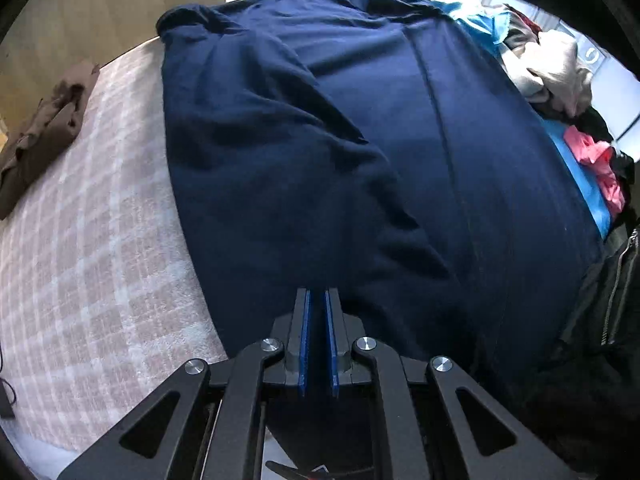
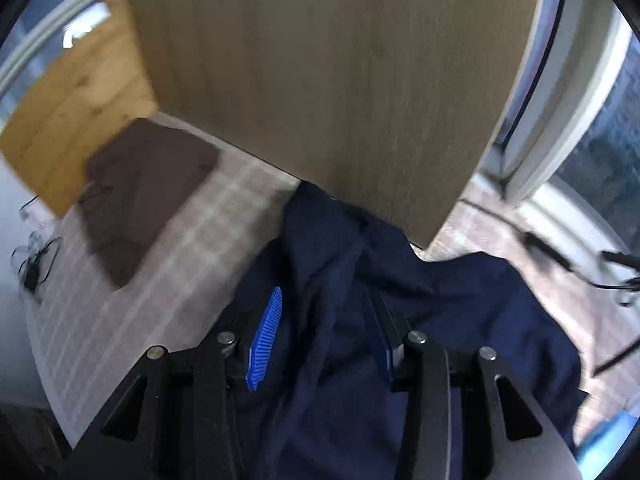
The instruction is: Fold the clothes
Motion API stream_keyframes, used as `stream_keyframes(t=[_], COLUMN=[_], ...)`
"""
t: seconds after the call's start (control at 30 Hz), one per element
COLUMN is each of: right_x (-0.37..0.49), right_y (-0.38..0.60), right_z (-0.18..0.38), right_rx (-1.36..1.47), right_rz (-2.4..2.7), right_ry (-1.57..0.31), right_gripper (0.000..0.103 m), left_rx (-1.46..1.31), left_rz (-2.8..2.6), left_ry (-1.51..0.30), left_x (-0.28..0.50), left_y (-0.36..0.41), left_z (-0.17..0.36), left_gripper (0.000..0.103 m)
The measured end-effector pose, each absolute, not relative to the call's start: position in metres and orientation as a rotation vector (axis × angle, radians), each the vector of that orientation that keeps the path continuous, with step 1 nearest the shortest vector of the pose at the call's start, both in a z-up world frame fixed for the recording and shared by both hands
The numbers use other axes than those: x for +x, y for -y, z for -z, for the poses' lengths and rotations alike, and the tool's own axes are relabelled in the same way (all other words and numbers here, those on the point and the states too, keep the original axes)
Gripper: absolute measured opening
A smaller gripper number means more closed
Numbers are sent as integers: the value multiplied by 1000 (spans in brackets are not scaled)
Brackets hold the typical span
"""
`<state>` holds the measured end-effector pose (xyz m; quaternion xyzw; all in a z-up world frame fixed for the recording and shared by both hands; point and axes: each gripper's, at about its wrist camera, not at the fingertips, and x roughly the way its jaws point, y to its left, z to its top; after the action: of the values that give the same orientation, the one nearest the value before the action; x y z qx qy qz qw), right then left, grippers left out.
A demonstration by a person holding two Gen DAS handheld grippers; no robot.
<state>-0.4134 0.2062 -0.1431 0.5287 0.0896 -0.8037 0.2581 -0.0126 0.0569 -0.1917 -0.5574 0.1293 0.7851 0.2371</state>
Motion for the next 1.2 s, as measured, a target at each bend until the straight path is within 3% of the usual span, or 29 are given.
stream_keyframes(t=[0.07, 0.1, 0.13, 0.17, 0.3, 0.37, 0.43, 0.5, 0.6, 0.77, 1.03, 1.13, 1.17, 1.2], right_x=[-426, -429, -431, -431, -427, -418, -404, -393, -393, -435, -453, -458, -458, -459], right_y=[-207, -206, -205, -204, -202, -203, -196, -179, -153, -152, -135, -135, -135, -135], right_z=[162, 169, 176, 179, 180, 160, 137, 127, 135, 155, 171, 180, 183, 185], right_rx=[1464, 1480, 1497, 1499, 1463, 1407, 1331, 1291, 1325, 1534, 1617, 1641, 1643, 1639], right_rz=[2178, 2179, 2180, 2188, 2238, 2235, 2180, 2127, 2067, 2028, 2106, 2128, 2139, 2152], right_ry=[-226, -262, -298, -339, -525, -474, -426, -454, -505, -285, -408, -426, -445, -464], right_gripper=[41, 32, 11, 8, 14, 18, 38, 44, 44, 44, 44, 44, 43, 33], left_rx=[-1532, -1531, -1529, -1527, -1548, -1565, -1574, -1572, -1606, -1680, -1703, -1715, -1720, -1725], left_rz=[-2160, -2162, -2164, -2166, -2168, -2199, -2230, -2257, -2279, -2313, -2316, -2311, -2303, -2296], left_ry=[-359, -363, -363, -362, -309, -276, -245, -241, -312, -351, -340, -308, -294, -280], left_x=[-11, -10, -9, -9, -9, -7, -5, -1, 2, 5, 16, 20, 21, 21], left_y=[-57, -58, -57, -57, -50, -42, -33, -26, -25, -23, -16, -12, -10, -9], left_z=[192, 192, 192, 192, 190, 182, 173, 164, 167, 176, 183, 186, 188, 190], left_gripper=[9, 9, 8, 8, 9, 9, 9, 11, 11, 13, 15, 21, 22, 22])
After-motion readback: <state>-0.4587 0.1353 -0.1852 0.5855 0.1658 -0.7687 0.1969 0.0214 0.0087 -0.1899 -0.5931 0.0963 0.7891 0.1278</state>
